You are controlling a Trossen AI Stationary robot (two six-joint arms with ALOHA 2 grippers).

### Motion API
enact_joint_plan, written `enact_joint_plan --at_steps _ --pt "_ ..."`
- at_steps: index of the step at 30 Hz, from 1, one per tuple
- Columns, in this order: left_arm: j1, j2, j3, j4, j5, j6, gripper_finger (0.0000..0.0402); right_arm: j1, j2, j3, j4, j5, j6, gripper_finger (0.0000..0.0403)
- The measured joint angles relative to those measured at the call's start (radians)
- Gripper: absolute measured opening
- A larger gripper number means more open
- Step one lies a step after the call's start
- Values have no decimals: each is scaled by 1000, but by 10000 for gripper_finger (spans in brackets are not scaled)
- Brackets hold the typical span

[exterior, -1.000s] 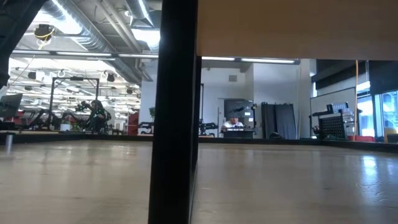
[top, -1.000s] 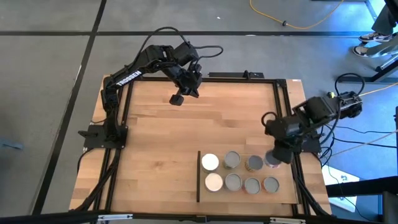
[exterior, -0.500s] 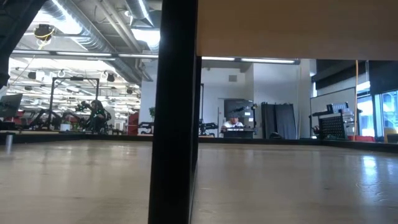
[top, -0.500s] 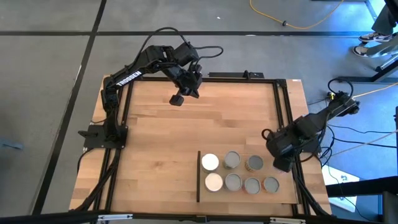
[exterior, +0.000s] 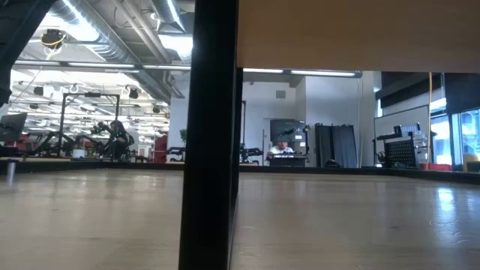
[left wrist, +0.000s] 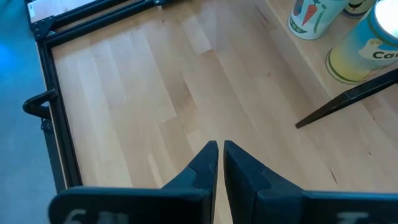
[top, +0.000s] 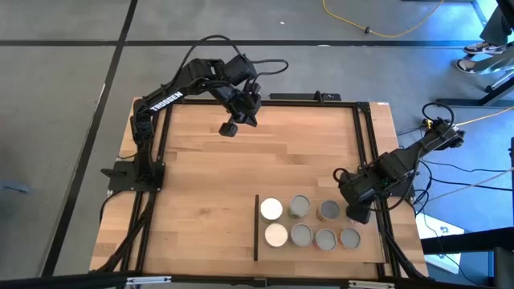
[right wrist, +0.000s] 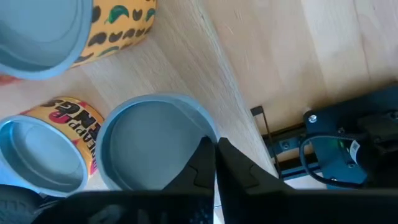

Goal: Pick and place cans onto a shelf
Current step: Put the tuna can on the shelf

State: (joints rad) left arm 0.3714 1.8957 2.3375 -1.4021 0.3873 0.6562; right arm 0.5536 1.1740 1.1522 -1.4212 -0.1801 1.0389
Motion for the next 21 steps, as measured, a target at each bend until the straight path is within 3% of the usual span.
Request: enact_joint_plan --at_steps 5,16,21 --pt "-1 0 0 0 0 -1 18 0 0 0 1 3 7 24" --pt "-2 0 0 0 -1 -21 18 0 2 -1 17 8 0 32" --pt "-2 0 0 0 -6 -24 18 -1 2 -1 15 -42 -5 34"
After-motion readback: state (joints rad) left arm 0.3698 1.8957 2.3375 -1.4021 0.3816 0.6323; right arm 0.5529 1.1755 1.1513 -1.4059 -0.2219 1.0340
